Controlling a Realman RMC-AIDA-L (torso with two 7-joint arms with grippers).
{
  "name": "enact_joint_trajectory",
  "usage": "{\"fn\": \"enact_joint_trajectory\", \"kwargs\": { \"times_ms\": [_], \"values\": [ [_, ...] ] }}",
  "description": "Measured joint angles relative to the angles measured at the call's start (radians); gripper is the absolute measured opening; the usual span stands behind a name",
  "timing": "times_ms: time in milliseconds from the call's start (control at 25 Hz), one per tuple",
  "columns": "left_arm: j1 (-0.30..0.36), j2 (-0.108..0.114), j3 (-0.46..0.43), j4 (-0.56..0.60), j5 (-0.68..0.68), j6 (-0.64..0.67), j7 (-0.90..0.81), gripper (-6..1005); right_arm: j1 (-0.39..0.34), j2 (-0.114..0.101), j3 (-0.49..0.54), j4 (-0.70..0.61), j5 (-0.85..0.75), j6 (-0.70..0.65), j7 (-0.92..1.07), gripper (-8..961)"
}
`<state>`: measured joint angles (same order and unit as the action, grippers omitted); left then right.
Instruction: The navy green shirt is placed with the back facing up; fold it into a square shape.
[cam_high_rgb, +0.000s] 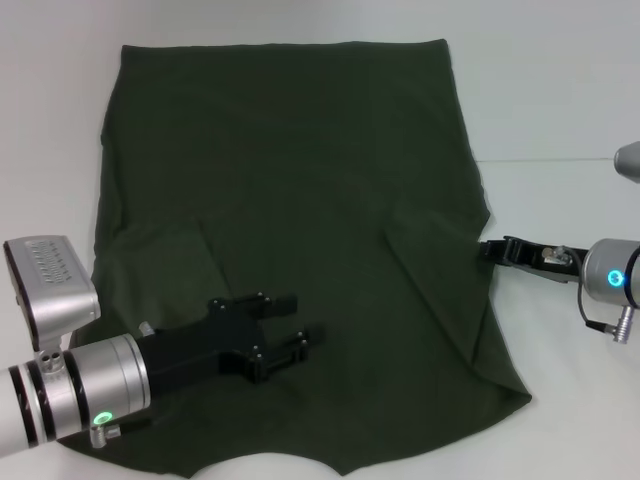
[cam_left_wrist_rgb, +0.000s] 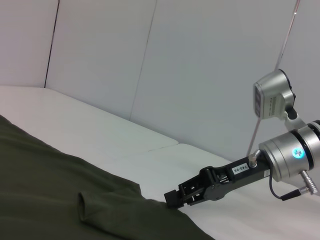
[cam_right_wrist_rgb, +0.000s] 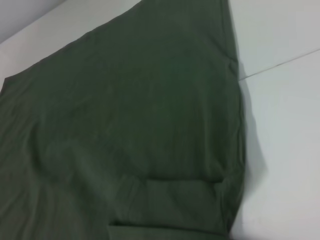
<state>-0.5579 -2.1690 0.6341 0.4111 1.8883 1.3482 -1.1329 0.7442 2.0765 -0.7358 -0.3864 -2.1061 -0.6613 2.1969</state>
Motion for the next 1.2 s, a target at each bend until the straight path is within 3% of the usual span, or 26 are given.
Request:
{"fn": "enact_joint_trajectory", "kwargs": {
  "times_ms": [760,1080,1200],
  "values": [
    [0.000,0.000,-0.001,0.000,0.000,-0.001,0.000,560,0.014,0.008,0.006,0.021,0.000,0.020,-0.001,292],
    [0.003,0.000,-0.001,0.000,-0.007,-0.002,0.000,561,0.014,0.008,0.006,0.018,0.001,0.026,-0.013,208],
    [0.003,0.000,-0.001,0.000,-0.007,-0.002,-0.001,561,0.013,0.008,0.008,0.018,0.004,0.023,-0.018,91]
  ]
}}
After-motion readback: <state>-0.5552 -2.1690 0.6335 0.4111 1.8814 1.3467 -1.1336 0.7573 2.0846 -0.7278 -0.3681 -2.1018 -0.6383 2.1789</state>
